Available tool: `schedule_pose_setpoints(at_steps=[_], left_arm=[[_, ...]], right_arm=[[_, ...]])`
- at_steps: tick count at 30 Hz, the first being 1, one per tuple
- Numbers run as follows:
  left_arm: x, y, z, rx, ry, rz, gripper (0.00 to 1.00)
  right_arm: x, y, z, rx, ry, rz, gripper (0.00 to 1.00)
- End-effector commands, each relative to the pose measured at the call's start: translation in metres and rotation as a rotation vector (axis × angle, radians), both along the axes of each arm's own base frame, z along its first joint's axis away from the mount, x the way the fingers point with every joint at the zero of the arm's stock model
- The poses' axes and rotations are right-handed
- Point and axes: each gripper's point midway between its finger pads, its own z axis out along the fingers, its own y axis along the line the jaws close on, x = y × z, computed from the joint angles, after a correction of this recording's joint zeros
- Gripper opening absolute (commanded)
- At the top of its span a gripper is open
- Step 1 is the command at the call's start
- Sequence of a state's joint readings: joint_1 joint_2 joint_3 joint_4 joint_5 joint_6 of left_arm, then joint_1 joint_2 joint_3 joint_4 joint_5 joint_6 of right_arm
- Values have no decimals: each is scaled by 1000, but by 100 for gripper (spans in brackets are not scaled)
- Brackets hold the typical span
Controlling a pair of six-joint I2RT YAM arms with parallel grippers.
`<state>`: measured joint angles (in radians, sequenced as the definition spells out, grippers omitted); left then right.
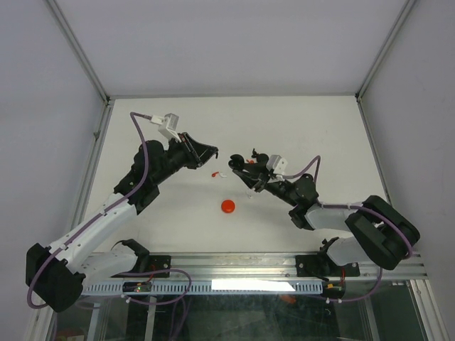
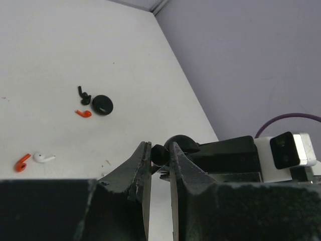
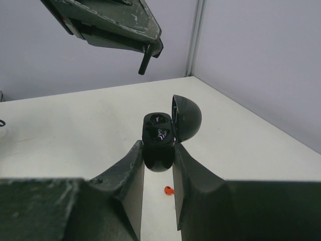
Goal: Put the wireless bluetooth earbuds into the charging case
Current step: Place the earbud in the charging case.
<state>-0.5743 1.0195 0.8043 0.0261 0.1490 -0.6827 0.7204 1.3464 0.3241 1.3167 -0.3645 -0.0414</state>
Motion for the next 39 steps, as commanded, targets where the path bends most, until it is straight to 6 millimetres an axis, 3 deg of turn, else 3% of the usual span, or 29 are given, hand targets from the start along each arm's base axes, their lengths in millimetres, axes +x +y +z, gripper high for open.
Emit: schedule_pose_setpoints(at_steps=[1,15,26,39], left_arm=[[-10,-3,46,-142,-131,-2,2],[-27,-32,54,-219,-234,-72,2],[-27,-47,42,-199,-257,-85,1],[-22,-51,27,-151,-258,-62,1]], right_arm=[[7,-5,58,161,-166,-68,0],[9,-1,61,187,-211,-79,0],[4,1,69,200,-230,-60,0],[-3,1,73,208,-241,-48,0]])
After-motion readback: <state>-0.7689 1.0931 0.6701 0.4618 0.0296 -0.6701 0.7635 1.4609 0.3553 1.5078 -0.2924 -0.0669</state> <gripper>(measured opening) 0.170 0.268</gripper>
